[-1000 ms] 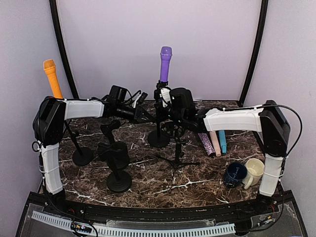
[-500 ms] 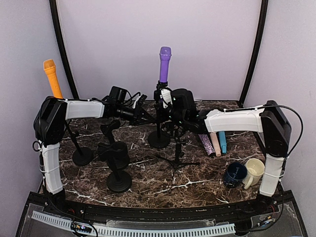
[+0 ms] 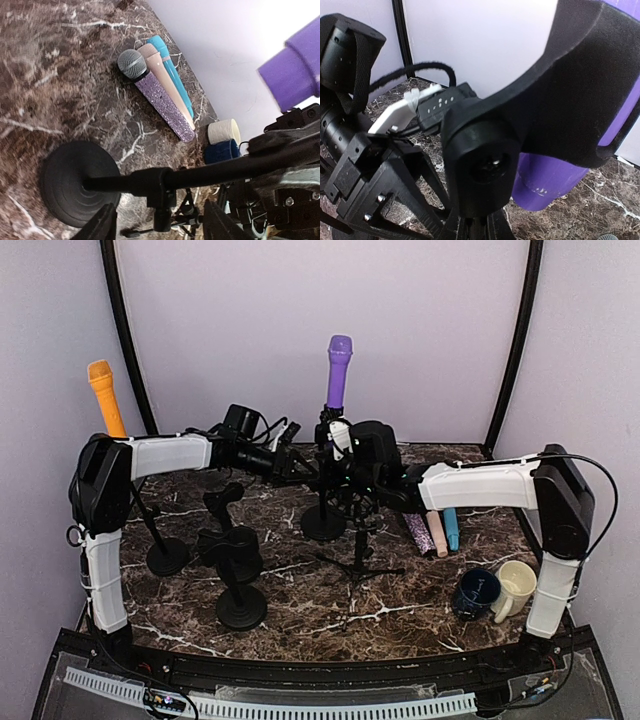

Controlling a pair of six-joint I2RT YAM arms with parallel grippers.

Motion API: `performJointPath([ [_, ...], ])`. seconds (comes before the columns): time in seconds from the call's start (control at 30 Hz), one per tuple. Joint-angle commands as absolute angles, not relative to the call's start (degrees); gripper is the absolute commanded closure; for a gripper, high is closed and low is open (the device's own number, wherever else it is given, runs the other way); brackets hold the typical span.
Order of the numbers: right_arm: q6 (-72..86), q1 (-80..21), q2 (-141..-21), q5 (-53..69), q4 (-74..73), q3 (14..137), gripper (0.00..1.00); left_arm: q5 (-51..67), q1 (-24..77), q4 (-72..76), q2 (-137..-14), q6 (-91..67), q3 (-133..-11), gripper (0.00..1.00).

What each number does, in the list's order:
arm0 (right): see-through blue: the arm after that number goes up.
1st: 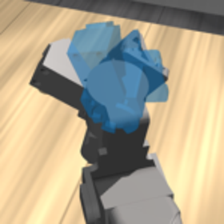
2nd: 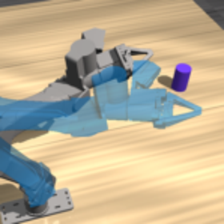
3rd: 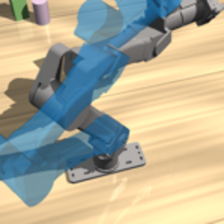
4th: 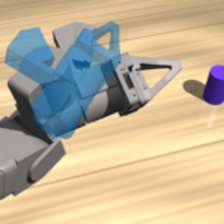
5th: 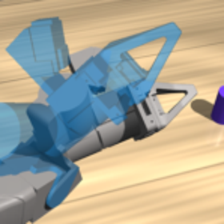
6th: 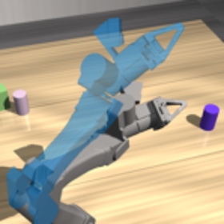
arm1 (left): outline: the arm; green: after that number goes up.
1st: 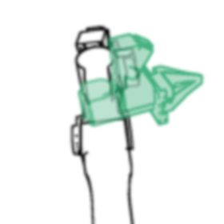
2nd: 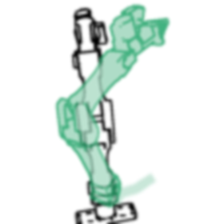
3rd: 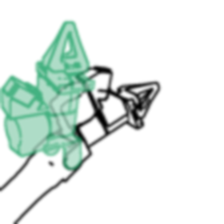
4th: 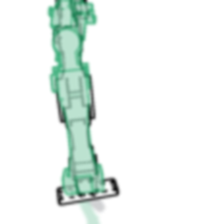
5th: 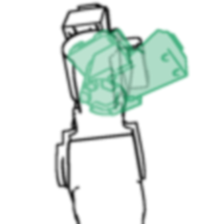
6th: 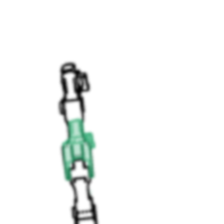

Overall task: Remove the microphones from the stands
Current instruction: Hold the microphone stand with the microphone at the center of the board.

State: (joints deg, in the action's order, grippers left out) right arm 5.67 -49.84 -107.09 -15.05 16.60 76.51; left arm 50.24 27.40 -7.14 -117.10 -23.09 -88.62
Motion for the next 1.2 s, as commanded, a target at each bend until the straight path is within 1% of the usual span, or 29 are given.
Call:
performJointPath([
  [0.0,6.02,-49.57,-104.25,-16.35,19.66,76.11,1.00,44.46,27.67,-13.26,-112.99,-11.12,-94.28,0.36],
  [0.2,6.52,-49.58,-104.55,-16.42,19.56,76.28,1.00,38.63,27.69,-12.93,-108.18,-3.08,-92.07,0.34],
  [0.23,6.69,-49.62,-104.56,-16.53,19.56,76.29,0.98,38.48,27.80,-11.56,-107.48,-2.51,-91.39,0.34],
  [0.33,7.39,-49.58,-104.07,-16.38,19.66,76.00,0.76,37.51,27.96,-9.34,-104.76,-0.57,-88.18,0.34],
  [0.37,7.46,-49.59,-103.78,-16.30,19.67,75.82,0.71,37.26,28.13,-8.66,-103.93,-0.46,-87.60,0.34],
  [0.5,7.56,-49.57,-102.24,-16.20,19.40,74.92,0.54,36.28,28.58,-6.70,-102.03,2.10,-84.24,0.34],
  [0.63,7.53,-49.57,-100.76,-16.85,18.14,74.38,0.47,36.23,29.60,-4.88,-100.77,5.54,-82.07,0.34],
  [0.97,8.60,-49.57,-96.30,-17.29,16.00,71.14,0.38,28.50,34.34,-4.42,-100.58,14.50,-80.52,0.35],
  [1.07,9.56,-49.50,-93.95,-17.46,15.88,69.26,0.31,25.47,36.17,-3.60,-100.23,16.51,-79.54,0.35],
  [1.17,11.31,-48.60,-91.52,-15.12,15.25,68.07,0.23,21.76,37.32,-2.13,-99.53,18.16,-77.52,0.34],
])
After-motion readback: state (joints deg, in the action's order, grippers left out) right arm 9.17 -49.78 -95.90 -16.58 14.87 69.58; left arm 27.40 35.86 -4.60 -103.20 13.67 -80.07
